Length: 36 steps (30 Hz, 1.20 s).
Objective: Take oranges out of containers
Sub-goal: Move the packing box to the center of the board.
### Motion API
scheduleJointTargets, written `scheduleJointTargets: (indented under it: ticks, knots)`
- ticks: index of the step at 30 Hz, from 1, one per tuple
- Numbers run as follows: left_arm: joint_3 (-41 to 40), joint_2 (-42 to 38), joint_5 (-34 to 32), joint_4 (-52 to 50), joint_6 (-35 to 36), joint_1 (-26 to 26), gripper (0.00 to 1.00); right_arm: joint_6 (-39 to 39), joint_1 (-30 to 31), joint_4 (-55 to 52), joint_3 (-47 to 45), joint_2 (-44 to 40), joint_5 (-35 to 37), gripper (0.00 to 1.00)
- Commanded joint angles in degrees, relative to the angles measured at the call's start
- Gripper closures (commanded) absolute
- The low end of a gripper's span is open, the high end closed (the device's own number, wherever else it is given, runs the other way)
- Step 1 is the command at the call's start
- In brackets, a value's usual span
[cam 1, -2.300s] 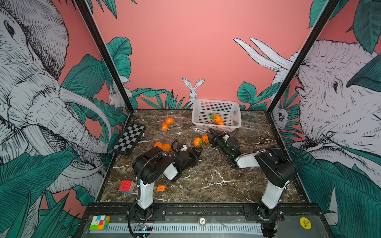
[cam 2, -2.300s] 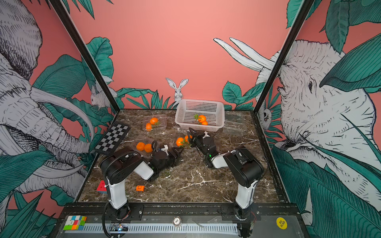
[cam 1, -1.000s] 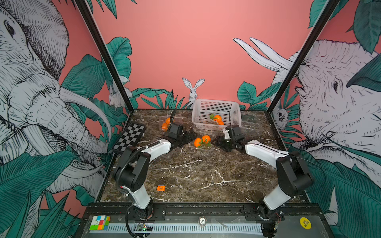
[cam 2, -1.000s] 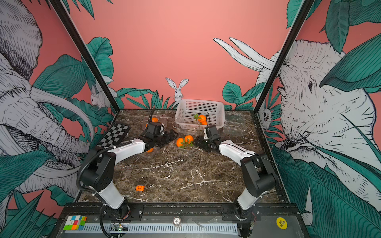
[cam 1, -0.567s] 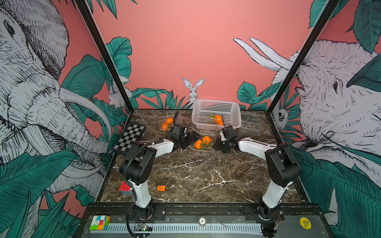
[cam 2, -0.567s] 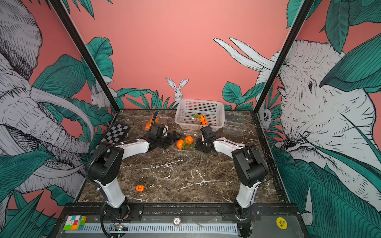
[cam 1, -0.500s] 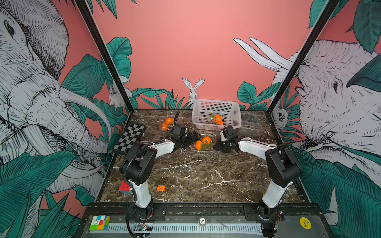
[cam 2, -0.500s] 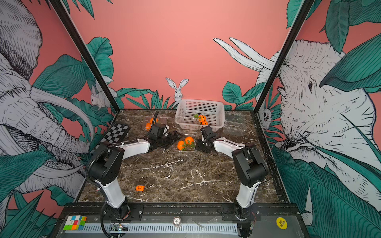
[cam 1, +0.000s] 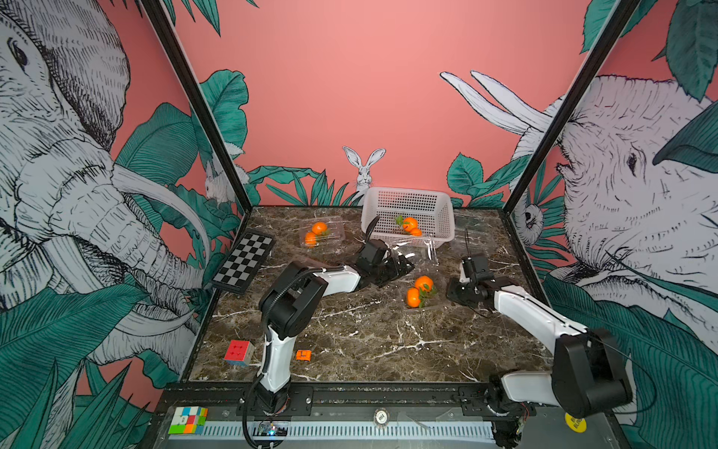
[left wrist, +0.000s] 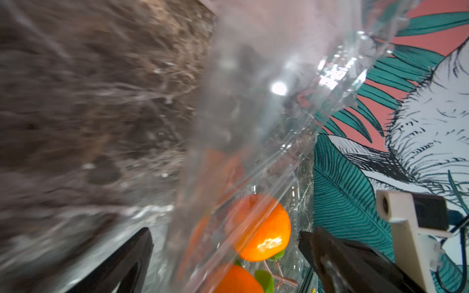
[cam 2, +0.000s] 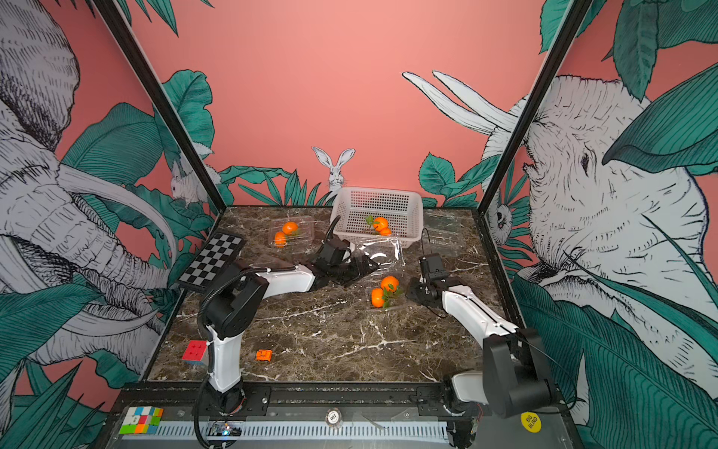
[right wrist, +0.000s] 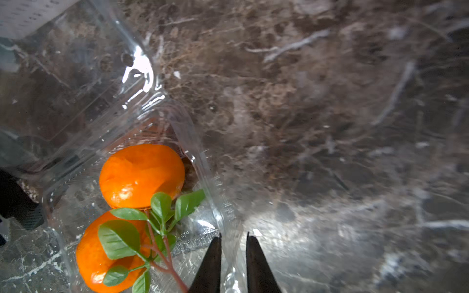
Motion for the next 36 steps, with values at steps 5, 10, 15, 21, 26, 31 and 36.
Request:
scheduleJointTargets:
  ticks: [5,10,15,21,26,31,36]
  knots:
    - [9.0,4.6,1.0,0.5,-1.9,-4.1,0.01,0.2,-5.2,-4.8,-5.7,-5.8,4.6,0.84]
    - [15.9,8.1,1.6,-1.4,-1.8,-6.0,0.01,1.7,-8.6,-6.2,-9.1,-13.1,7.3,0.85]
    - [21.6,11.4,2.1,-3.6,-1.8,-7.4,0.01,-0.6,-13.1,-9.1,-8.0,-16.5,8.3,0.84]
    - [25.0,13.3,2.3,-4.0,-2.4,-7.8,0.01,-2.8,-15.5,-9.2,-5.5,-13.4,7.3,0.77]
    - [24.4,10.3,2.6,-7.4,1.7,-7.4,0.01,-3.8,-15.7,-10.7,-1.5,-15.5,6.1,0.61]
    - [19.6,4.7,1.8,-11.4,6.3,-6.2,0.01,-5.7,-15.4,-13.0,1.5,-16.9,-0.4,0.46]
    - [12.0,-1.7,0.8,-11.7,7.9,-6.0,0.01,-5.9,-12.4,-14.6,1.4,-15.8,-5.3,0.47]
